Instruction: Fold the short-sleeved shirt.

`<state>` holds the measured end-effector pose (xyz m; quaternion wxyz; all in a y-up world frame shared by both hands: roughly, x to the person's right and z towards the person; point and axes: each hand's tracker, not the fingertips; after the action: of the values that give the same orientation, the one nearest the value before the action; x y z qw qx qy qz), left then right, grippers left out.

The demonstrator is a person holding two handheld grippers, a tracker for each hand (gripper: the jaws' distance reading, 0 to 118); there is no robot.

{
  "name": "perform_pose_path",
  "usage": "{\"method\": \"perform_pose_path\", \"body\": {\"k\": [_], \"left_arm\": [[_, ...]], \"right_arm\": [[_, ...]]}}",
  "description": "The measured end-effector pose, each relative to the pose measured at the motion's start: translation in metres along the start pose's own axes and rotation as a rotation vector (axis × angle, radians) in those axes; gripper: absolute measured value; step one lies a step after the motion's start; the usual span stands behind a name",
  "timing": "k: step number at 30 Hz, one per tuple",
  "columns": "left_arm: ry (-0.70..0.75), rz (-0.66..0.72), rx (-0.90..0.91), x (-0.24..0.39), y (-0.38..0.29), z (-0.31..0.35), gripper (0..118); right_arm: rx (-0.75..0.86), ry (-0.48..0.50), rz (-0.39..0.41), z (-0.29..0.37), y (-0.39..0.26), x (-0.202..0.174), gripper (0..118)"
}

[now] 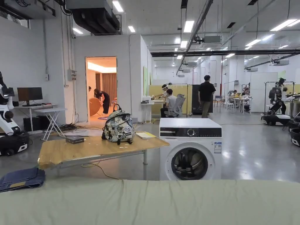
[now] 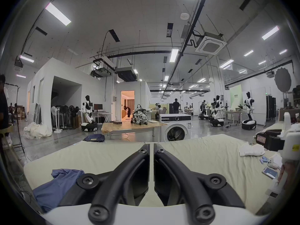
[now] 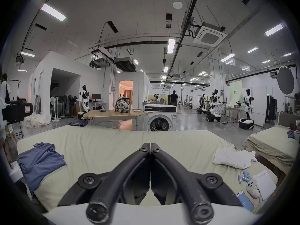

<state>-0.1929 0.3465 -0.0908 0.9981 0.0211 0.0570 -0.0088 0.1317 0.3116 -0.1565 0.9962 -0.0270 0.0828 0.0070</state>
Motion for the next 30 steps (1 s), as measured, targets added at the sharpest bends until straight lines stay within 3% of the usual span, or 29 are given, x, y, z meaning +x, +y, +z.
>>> {"method": "perform_pose_path", "body": {"k": [30], "left_arm": [[0.004,0.021,-0.007,-0.011,-0.004,0.007,0]], "right_arm": [[-0.012,0.029,-0.001,-0.004,-0.003,-0.013,0]]}}
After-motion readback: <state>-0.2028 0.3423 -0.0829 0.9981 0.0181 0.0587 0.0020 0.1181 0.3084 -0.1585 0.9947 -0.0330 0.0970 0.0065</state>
